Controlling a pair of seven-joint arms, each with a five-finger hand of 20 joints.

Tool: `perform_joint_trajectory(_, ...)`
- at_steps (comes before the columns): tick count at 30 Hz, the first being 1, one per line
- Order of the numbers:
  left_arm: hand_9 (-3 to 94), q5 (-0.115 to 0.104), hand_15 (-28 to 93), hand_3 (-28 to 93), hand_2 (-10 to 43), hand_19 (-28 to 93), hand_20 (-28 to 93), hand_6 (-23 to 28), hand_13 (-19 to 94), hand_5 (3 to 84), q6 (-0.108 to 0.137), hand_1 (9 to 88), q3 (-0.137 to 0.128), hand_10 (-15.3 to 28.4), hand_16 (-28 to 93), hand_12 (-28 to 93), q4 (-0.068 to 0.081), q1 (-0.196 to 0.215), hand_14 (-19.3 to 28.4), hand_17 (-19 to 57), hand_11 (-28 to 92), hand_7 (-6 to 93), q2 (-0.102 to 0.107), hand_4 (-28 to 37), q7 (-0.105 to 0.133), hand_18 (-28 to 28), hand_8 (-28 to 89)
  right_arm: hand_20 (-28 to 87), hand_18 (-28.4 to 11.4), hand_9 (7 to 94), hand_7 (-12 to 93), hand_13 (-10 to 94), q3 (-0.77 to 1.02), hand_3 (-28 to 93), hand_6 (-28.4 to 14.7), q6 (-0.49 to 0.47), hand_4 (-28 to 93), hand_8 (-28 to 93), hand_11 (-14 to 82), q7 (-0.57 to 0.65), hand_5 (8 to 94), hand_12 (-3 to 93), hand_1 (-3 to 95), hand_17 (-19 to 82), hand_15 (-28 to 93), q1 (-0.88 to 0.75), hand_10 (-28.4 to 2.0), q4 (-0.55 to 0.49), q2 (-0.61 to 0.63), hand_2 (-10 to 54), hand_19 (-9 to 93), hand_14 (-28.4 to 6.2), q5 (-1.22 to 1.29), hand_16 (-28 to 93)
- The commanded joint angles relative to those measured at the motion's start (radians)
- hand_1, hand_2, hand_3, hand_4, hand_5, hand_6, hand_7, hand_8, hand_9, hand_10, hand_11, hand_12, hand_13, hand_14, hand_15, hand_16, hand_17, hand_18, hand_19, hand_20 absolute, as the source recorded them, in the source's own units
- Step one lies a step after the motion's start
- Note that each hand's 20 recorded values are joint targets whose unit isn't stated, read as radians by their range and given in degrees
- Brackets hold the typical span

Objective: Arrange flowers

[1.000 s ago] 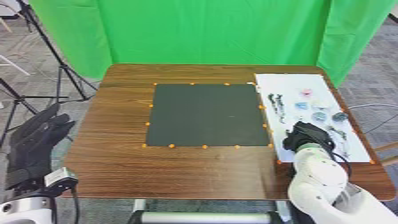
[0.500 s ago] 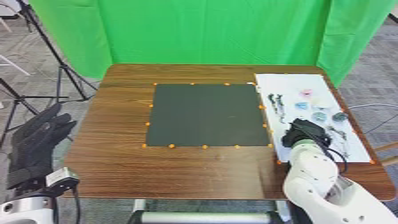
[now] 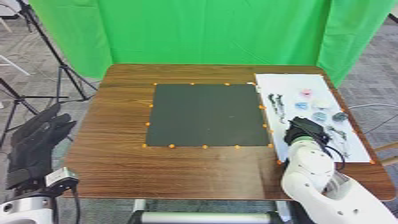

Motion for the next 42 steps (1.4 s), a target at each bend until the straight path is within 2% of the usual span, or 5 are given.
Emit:
perform_joint_trajectory(1,36.3,0.001,62,82,4.3,58,1,8.5,25,38.4,-0.009,25.5,0.003,19.6,-16,7,-0.005,0.005,27.0,-8.9,34,16.1,-0.002,-19.6,0.000,22.0,-11,-26,-15.6,93.7,17,94,-0.049,71,-7.5,0.050,-24,21,65.2,-0.018,88.2,30.2,58.8,55,83,-0.076,-7.1,0.096,0.000,-9.5,93,-5.0,0.020,21)
perform_joint_trajectory(6,36.3,0.001,62,82,4.3,58,1,8.4,25,38.4,-0.008,25.6,0.009,19.6,-16,7,-0.003,0.004,27.0,-8.9,34,16.1,-0.001,-19.6,0.002,22.0,-11,-24,-15.9,93.7,18,94,-0.064,73,-7.4,0.123,-23,24,66.1,-0.032,88.6,29.6,58.2,54,84,-0.090,-7.0,0.100,0.021,-9.5,93,-4.8,0.000,20)
perform_joint_trajectory(14,36.3,-0.024,62,82,4.2,58,1,8.5,25,38.5,0.002,25.4,0.009,19.7,-16,7,-0.003,0.015,27.1,-8.9,34,16.0,0.018,-19.7,0.028,22.0,-11,-22,-16.0,93.7,19,94,-0.073,74,-7.6,0.201,-22,25,67.0,-0.048,88.8,28.4,57.8,53,84,-0.072,-6.6,0.076,0.058,-9.5,93,-4.7,-0.020,20)
perform_joint_trajectory(28,36.3,-0.028,62,82,4.3,58,1,8.5,25,38.5,0.011,25.5,0.007,19.7,-16,7,-0.008,0.023,27.0,-8.9,34,16.0,0.023,-19.8,0.038,22.0,-11,-19,-15.7,93.7,20,94,-0.062,75,-7.9,0.218,-21,26,68.0,-0.071,89.2,27.2,57.4,53,85,0.022,-6.3,0.020,0.112,-9.5,93,-4.6,-0.046,19)
perform_joint_trajectory(42,36.3,-0.051,62,82,4.3,58,1,8.5,25,38.5,0.025,25.5,0.001,19.7,-16,7,-0.012,0.038,27.0,-8.9,34,16.0,0.040,-19.8,0.062,22.0,-11,-17,-15.6,93.7,20,94,-0.049,75,-7.5,0.200,-21,27,68.3,-0.098,89.4,26.8,57.1,53,85,0.107,-6.1,-0.034,0.118,-9.5,93,-4.4,-0.051,19)
